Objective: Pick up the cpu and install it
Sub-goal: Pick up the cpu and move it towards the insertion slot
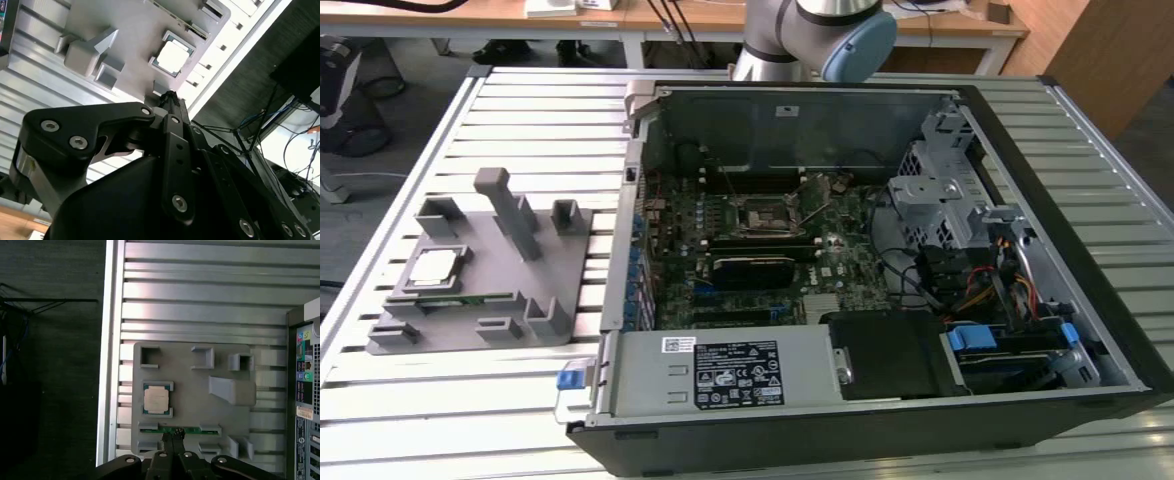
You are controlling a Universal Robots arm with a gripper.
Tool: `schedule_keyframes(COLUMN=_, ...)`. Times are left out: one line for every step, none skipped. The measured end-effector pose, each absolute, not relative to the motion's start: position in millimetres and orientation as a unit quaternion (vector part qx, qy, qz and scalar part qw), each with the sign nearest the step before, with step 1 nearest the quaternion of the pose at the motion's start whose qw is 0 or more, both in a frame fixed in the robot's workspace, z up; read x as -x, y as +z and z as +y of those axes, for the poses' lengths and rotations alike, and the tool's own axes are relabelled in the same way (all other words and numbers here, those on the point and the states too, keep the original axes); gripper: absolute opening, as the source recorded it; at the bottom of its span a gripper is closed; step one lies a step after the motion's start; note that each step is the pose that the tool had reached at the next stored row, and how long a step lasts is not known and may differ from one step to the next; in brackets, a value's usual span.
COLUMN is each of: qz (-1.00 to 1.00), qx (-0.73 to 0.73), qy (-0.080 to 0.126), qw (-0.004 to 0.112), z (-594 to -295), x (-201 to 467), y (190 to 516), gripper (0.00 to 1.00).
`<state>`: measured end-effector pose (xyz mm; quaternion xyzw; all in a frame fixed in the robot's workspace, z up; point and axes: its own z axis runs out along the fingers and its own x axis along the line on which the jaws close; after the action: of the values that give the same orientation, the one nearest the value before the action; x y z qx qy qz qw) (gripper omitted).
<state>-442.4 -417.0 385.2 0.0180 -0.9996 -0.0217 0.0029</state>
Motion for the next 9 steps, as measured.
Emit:
schedule_keyframes(qz=-0.999, qx=-0.026, qy=-0.022, qw=0.003, z=-417.0, x=442.4, y=385.1, gripper=0.11)
schedule_keyframes(qz=-0.999, qx=-0.035, qy=-0.022, qw=0.003, z=-417.0, x=442.5, y=385.0, gripper=0.11)
schedule_keyframes(qz=-0.999, qx=-0.043, qy=-0.022, qw=0.003, z=-417.0, x=442.5, y=384.9, gripper=0.11)
schedule_keyframes(qz=-0.998, qx=-0.051, qy=-0.022, qw=0.004, z=-417.0, x=442.5, y=384.8, gripper=0.11)
schedule_keyframes(qz=-0.998, qx=-0.059, qy=-0.022, qw=0.004, z=-417.0, x=442.5, y=384.7, gripper=0.11)
schedule_keyframes(qz=-0.997, qx=-0.067, qy=-0.022, qw=0.004, z=-417.0, x=442.5, y=384.6, gripper=0.11)
schedule_keyframes(qz=-0.997, qx=-0.075, qy=-0.022, qw=0.004, z=-417.0, x=442.6, y=384.5, gripper=0.11)
schedule_keyframes(qz=-0.996, qx=-0.083, qy=-0.022, qw=0.004, z=-417.1, x=442.6, y=384.4, gripper=0.11)
schedule_keyframes(qz=-0.996, qx=-0.085, qy=-0.022, qw=0.004, z=-417.1, x=442.6, y=384.4, gripper=0.11)
